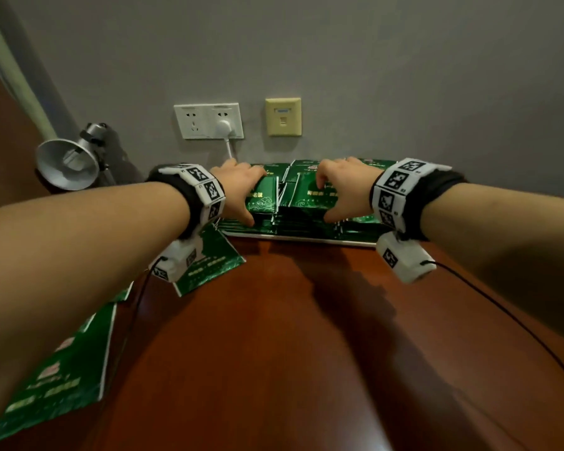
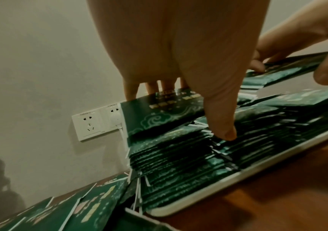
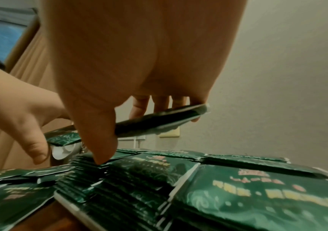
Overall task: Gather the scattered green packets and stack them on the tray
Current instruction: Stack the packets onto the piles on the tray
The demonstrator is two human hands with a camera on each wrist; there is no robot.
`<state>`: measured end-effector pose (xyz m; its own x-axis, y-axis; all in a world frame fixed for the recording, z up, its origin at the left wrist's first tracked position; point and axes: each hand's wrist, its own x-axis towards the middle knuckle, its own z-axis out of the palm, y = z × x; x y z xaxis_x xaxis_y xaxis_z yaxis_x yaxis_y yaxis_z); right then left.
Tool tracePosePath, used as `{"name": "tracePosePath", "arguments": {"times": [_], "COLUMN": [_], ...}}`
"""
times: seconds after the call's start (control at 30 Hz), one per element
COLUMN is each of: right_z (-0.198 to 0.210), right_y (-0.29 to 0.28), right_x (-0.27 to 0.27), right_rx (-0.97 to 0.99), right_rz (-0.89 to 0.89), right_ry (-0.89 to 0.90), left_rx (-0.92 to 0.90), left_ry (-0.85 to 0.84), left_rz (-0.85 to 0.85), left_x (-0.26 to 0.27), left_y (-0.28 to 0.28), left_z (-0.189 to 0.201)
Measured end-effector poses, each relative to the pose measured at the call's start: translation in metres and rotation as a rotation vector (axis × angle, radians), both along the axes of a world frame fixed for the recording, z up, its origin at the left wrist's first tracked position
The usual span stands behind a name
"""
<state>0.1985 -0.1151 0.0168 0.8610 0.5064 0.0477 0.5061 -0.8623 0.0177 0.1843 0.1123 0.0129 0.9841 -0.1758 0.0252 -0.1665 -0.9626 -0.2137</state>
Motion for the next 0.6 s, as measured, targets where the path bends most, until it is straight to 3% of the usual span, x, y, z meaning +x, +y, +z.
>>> {"name": "tracePosePath", "arguments": {"times": [0.27,0.6], "right_z": [-0.017,-0.022], "right_y": [0.024,0.026], "right_x": [0.063,0.048], "right_rx": [-0.006,-0.019], "right_rz": [-0.015,-0.017], "right_ry": [0.018,-0.003], "left_rx": [0.028,0.097], "left_ry": [0.005,-0.038], "left_rz": [-0.019,0.071], "left_x": [0.067,0.054], "left_y": [0.005,0.01], "left_z": [-0.016,-0.013]}}
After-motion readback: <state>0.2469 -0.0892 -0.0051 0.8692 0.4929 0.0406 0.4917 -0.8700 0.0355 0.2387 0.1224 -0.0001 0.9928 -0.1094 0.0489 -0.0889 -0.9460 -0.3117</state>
